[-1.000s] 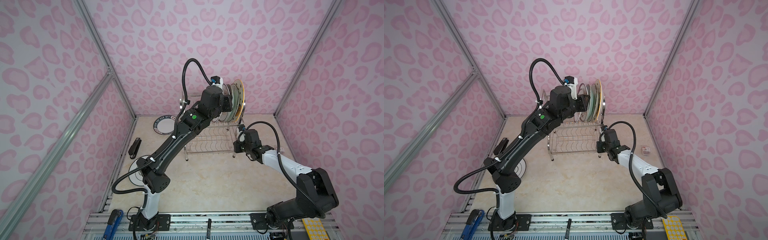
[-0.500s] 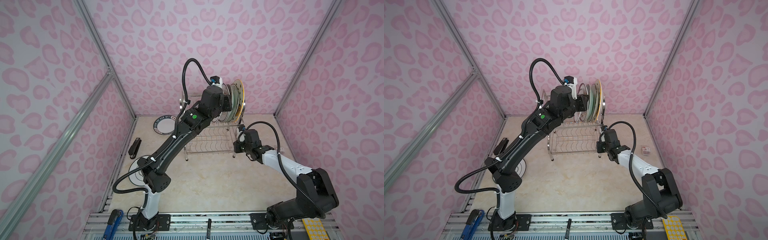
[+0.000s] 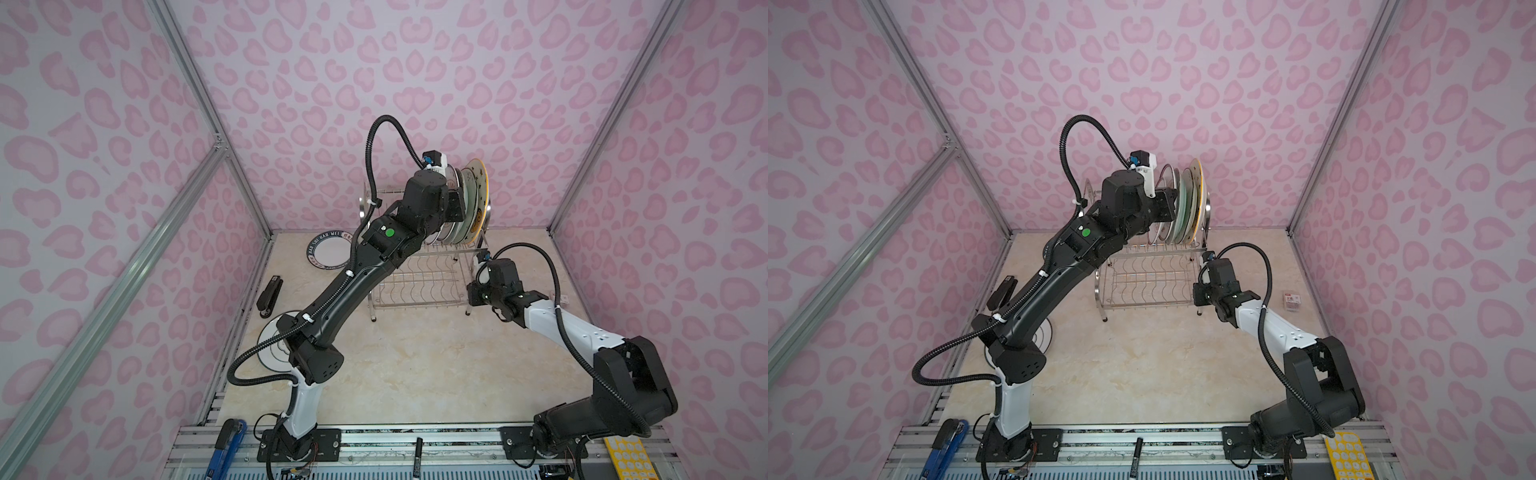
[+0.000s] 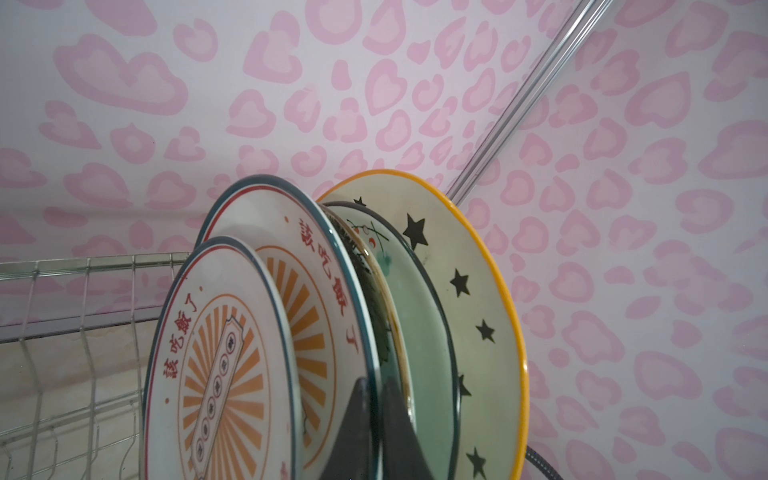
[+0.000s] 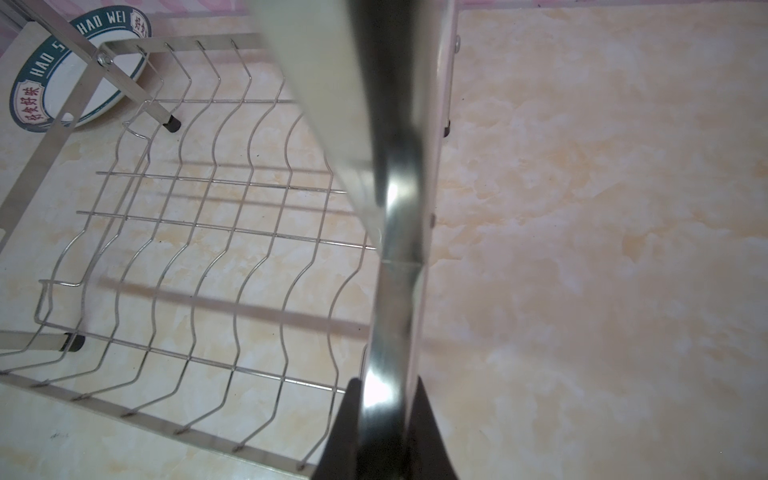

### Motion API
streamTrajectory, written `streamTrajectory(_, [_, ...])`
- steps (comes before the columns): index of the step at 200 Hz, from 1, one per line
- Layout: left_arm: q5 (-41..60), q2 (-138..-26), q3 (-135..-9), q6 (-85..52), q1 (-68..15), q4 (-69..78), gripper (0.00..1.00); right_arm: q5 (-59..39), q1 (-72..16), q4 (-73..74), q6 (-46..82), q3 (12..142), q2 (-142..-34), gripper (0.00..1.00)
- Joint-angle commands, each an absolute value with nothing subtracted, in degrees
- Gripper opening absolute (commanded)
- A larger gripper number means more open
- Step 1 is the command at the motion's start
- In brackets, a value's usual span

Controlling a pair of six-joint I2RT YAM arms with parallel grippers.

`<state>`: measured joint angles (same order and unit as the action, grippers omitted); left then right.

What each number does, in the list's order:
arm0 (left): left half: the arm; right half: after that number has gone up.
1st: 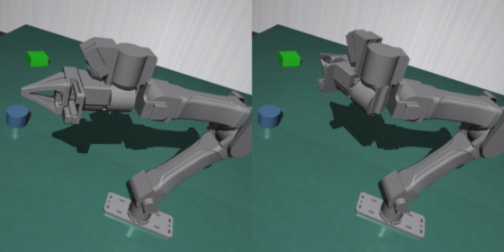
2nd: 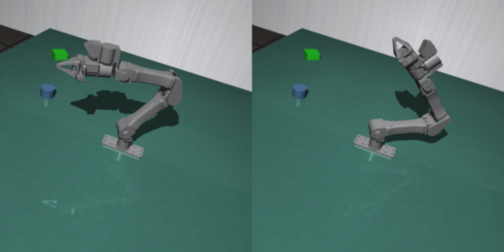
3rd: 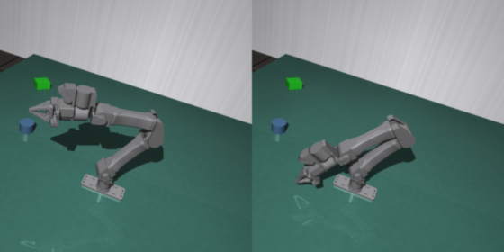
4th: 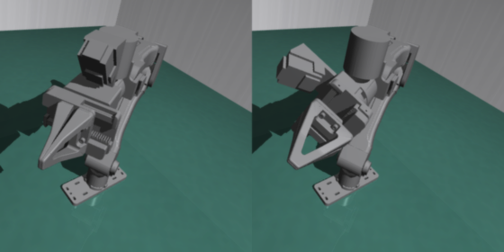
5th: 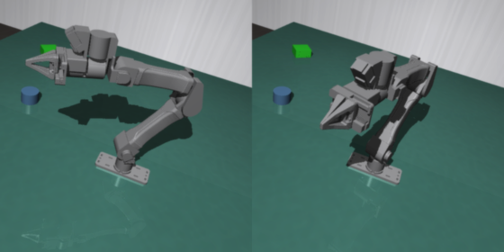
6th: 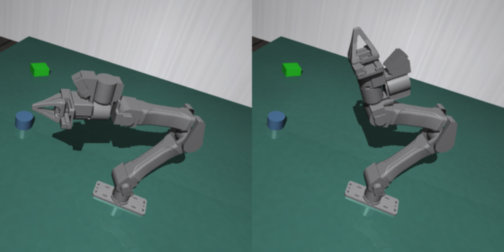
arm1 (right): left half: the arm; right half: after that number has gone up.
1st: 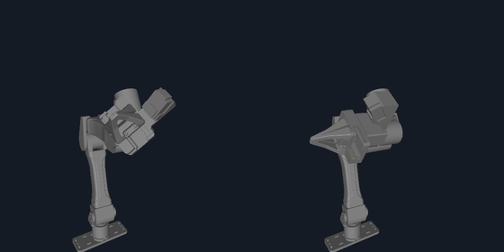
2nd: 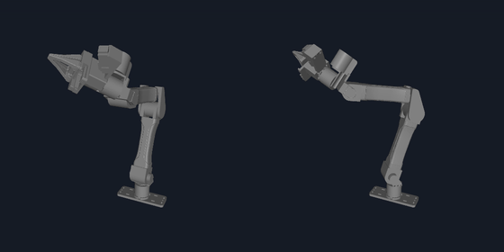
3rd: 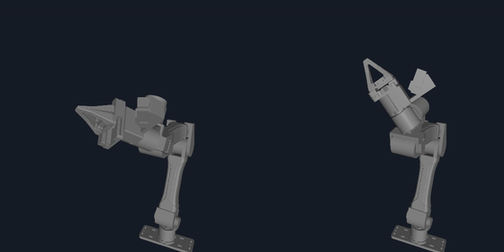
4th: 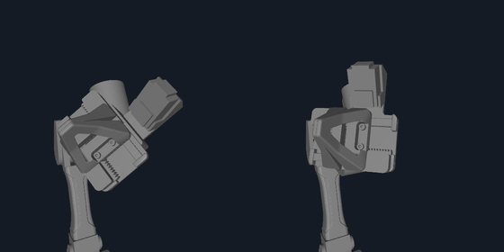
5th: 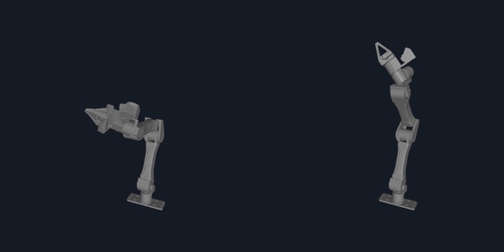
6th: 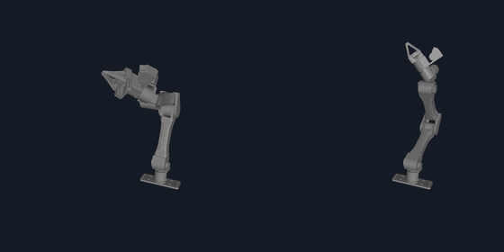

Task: Load the plates into the dish rack
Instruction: 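Push the sunburst plates upright with the left gripper while the right gripper holds the rack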

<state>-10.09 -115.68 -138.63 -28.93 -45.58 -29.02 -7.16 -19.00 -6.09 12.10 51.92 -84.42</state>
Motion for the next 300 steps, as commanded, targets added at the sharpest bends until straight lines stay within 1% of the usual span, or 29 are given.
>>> streamTrajectory(1, [-13.84, -115.53, -138.88, -27.60, -44.64, -33.81, 0.05, -9.75, -18.95, -5.00, 12.70, 51.91, -83.58, 0.00])
streamTrajectory(43, [-14.21, -114.70, -138.74, -27.33, -43.97, -34.97, 0.04, -9.84, -18.87, -5.04, 12.59, 52.07, -83.74, 0.00])
streamTrajectory(70, [-12.39, -114.19, -137.57, -27.85, -44.04, -34.88, 0.03, -9.84, -18.82, -5.21, 12.57, 52.20, -83.81, 0.00])
streamTrajectory(140, [-14.55, -107.44, -124.58, -29.70, -45.83, -29.56, 0.03, -9.66, -18.76, -5.36, 12.47, 52.26, -83.80, 0.00])
streamTrajectory(197, [-14.75, -106.35, -123.09, -29.53, -46.20, -29.17, 0.03, -9.73, -18.73, -5.46, 12.42, 52.18, -83.85, 0.00])
streamTrajectory(204, [-14.82, -106.28, -123.00, -29.49, -46.26, -29.13, 0.05, -9.63, -18.73, -5.50, 12.43, 52.24, -83.84, 0.00])
streamTrajectory(222, [-15.00, -106.03, -122.86, -29.36, -46.23, -29.17, 0.16, -9.75, -18.72, -5.61, 12.33, 52.38, -83.83, 0.00])
streamTrajectory(238, [-14.94, -105.83, -122.87, -29.18, -46.32, -29.02, 0.22, -9.82, -18.75, -5.70, 12.37, 52.45, -83.91, 0.00])
streamTrajectory(268, [-15.03, -105.06, -122.37, -28.92, -46.36, -28.67, 0.30, -9.72, -18.77, -5.71, 12.29, 52.33, -83.76, 0.00])
streamTrajectory(300, [-15.16, -103.18, -120.10, -28.66, -46.45, -26.98, 0.34, -9.61, -18.76, -5.80, 12.29, 52.26, -83.50, 0.00])
